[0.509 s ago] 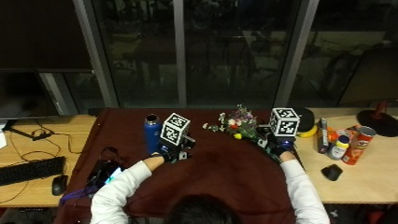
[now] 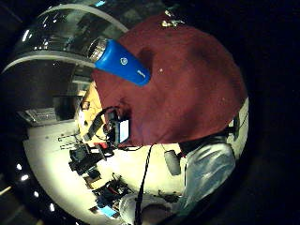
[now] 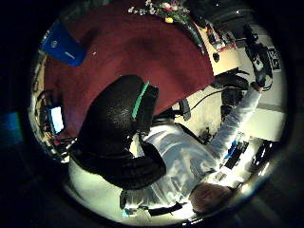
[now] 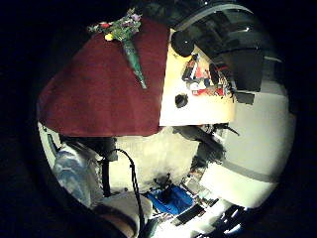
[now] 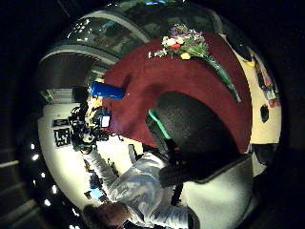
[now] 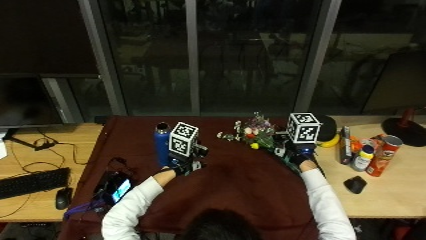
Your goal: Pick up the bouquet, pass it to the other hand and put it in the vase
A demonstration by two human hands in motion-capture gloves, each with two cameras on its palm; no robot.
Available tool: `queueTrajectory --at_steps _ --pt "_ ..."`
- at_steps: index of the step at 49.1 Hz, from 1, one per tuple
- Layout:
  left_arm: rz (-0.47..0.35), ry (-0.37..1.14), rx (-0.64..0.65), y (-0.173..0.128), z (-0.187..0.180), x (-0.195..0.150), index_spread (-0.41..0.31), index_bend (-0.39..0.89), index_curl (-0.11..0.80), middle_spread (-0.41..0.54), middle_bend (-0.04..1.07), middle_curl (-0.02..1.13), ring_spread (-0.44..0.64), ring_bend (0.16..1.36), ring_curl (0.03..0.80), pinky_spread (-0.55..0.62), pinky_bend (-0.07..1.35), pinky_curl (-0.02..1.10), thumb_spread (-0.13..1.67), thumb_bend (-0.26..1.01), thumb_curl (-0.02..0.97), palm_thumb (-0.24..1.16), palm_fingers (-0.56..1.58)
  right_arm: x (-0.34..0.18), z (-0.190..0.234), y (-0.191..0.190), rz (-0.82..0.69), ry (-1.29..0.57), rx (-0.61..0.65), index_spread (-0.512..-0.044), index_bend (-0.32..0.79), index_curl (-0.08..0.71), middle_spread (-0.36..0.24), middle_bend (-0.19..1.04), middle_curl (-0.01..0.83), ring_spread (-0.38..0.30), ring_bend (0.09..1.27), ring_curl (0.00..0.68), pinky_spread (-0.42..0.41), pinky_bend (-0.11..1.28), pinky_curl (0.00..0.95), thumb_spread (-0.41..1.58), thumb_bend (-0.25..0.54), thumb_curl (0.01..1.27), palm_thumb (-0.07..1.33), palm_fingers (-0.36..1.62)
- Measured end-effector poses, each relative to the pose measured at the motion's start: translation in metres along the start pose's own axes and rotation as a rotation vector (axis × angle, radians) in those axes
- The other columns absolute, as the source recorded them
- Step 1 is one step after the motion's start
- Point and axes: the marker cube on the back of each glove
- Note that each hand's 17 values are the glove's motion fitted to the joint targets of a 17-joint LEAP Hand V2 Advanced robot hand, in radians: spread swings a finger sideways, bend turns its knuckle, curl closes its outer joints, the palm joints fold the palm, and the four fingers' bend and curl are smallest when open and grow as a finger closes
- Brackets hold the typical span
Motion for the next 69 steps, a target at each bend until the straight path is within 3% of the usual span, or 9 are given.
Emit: queueTrajectory --at_steps 10,12,13,14,19,28,51,61,69 --pt "0.042 0.122 0.007 0.003 0.012 0.005 0.007 0.15 0.197 0.23 0.2 0.23 0.31 0.64 0.237 0.36 0.43 0.26 1.06 -0.02 0.231 0.21 0.18 -0.002 -0.003 -0.001 -0.006 0.051 0.019 -0.392 0.1 0.151 0.029 0.24 0.21 0.133 0.46 0.207 0.243 0.59 0.3 1.16 0.042 0.22 0.36 0.03" --pt "0.053 0.141 0.007 0.003 0.014 0.006 0.01 0.14 0.2 0.235 0.19 0.24 0.31 0.64 0.24 0.36 0.43 0.27 1.06 -0.02 0.237 0.2 0.17 -0.002 -0.004 -0.001 -0.004 0.05 0.024 -0.347 0.1 0.147 0.033 0.29 0.233 0.13 0.48 0.212 0.253 0.58 0.296 1.15 0.036 0.23 0.37 0.13" --pt "0.056 0.147 0.009 0.003 0.015 0.007 0.011 0.14 0.202 0.236 0.19 0.24 0.31 0.64 0.242 0.36 0.43 0.27 1.06 -0.02 0.24 0.2 0.17 -0.001 -0.005 -0.002 -0.004 0.048 0.024 -0.353 0.1 0.146 0.035 0.26 0.227 0.13 0.49 0.213 0.255 0.59 0.298 1.15 0.03 0.23 0.37 0.1" --pt "0.059 0.151 0.01 0.003 0.015 0.007 0.009 0.14 0.206 0.236 0.19 0.24 0.31 0.64 0.243 0.36 0.43 0.27 1.06 -0.02 0.243 0.2 0.17 -0.001 -0.005 -0.003 -0.004 0.046 0.022 -0.323 0.1 0.149 0.033 0.29 0.244 0.125 0.51 0.226 0.261 0.59 0.303 1.15 0.029 0.24 0.38 0.16" --pt "0.079 0.179 0.001 0.004 0.017 0.011 -0.016 0.18 0.235 0.225 0.18 0.25 0.29 0.64 0.243 0.35 0.41 0.28 1.06 -0.02 0.254 0.2 0.21 0.005 -0.008 -0.011 0.009 0.036 0.007 -0.261 0.11 0.155 0.035 0.31 0.267 0.113 0.55 0.246 0.271 0.58 0.307 1.13 0.01 0.26 0.41 0.22" --pt "0.129 0.267 -0.023 0.008 0.013 0.015 -0.029 0.17 0.273 0.205 0.18 0.26 0.27 0.61 0.247 0.32 0.4 0.29 1.06 -0.02 0.277 0.23 0.24 0.015 -0.016 -0.023 0.049 0.033 0.002 -0.217 0.11 0.17 0.037 0.31 0.298 0.092 0.56 0.272 0.276 0.57 0.324 1.12 -0.015 0.29 0.44 0.23" --pt "0.167 0.264 -0.024 0.007 0.012 0.024 -0.041 0.16 0.312 0.165 0.17 0.29 0.24 0.57 0.256 0.28 0.38 0.32 1.06 -0.02 0.311 0.29 0.28 0.043 -0.009 -0.044 0.147 0.004 -0.033 -0.219 0.07 0.135 -0.029 0.26 0.343 -0.01 0.66 0.336 0.23 0.7 0.37 1.11 -0.02 0.32 0.48 0.34" --pt "0.174 0.272 -0.023 0.002 0.016 0.024 -0.036 0.13 0.306 0.164 0.18 0.3 0.25 0.57 0.264 0.27 0.38 0.33 1.07 -0.02 0.315 0.3 0.26 0.057 -0.006 -0.048 0.196 -0.016 -0.039 -0.22 0.08 0.131 -0.033 0.27 0.361 -0.017 0.66 0.348 0.231 0.69 0.369 1.1 -0.022 0.33 0.48 0.33" --pt "0.176 0.265 -0.013 0.002 0.017 0.025 -0.029 0.13 0.295 0.178 0.17 0.3 0.26 0.59 0.274 0.29 0.4 0.34 1.07 -0.02 0.317 0.3 0.22 0.077 0.0 -0.058 0.242 -0.088 -0.028 -0.238 0.12 0.155 -0.026 0.24 0.359 -0.001 0.58 0.33 0.243 0.65 0.359 1.1 -0.026 0.33 0.47 0.19"
